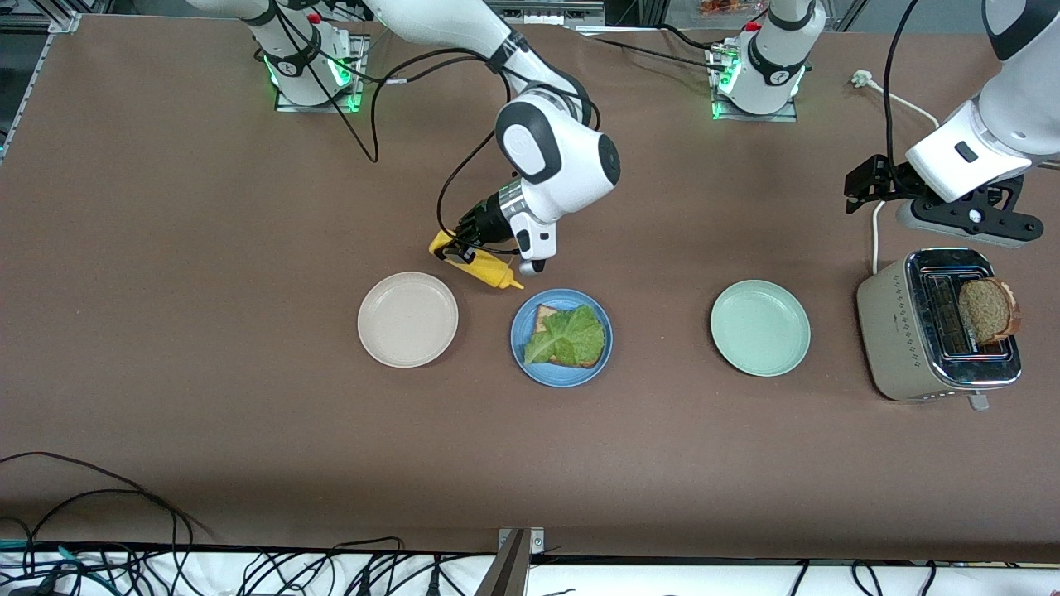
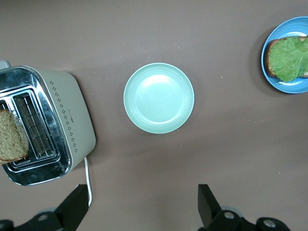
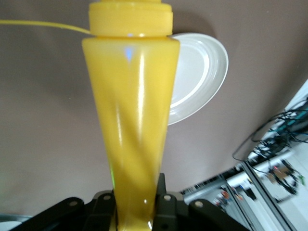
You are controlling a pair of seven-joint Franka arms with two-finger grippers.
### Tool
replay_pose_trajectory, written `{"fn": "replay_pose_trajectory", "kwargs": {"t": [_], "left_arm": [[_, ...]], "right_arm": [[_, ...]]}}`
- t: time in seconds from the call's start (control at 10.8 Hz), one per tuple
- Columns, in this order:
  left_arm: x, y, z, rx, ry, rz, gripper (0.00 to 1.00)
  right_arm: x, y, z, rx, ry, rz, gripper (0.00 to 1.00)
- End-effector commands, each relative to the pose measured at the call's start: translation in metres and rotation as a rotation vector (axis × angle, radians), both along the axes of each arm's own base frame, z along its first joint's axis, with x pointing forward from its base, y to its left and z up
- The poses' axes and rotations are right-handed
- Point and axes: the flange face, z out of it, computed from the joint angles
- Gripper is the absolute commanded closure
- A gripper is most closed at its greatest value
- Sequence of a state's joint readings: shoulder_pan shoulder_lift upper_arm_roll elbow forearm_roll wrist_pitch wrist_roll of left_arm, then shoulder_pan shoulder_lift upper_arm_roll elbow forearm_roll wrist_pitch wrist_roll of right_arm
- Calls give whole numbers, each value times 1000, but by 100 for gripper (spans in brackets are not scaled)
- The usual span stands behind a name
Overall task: Make sandwich in blue plate with both arms
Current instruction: 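Lift the mustard bottle and carry it over the bread on the blue plate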
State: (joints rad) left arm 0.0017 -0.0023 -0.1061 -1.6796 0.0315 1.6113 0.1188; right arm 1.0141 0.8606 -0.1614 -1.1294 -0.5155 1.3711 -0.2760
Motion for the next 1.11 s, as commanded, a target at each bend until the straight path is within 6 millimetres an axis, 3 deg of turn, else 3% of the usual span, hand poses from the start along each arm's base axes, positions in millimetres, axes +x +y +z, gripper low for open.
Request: {"fn": "replay_pose_trajectory", "kwargs": {"t": [0.0,0.56,0.74,0.83,1.02], "left_arm": [[3,3,5,-18,-4,0,0],[5,0,7,-19,-10,-4,0],[5,0,7,-19,-9,-4,0],[5,0,7,-19,-9,-4,0],[6,2,6,-18,-9,-4,0]], "right_arm": [[-5,-1,-20,-111,-22,25,100],[5,-5,-10,-78,-28,16,100],[72,-39,40,227,49,-146,100],[110,-72,73,401,83,-223,100],[168,-143,116,752,146,-360,100]]}}
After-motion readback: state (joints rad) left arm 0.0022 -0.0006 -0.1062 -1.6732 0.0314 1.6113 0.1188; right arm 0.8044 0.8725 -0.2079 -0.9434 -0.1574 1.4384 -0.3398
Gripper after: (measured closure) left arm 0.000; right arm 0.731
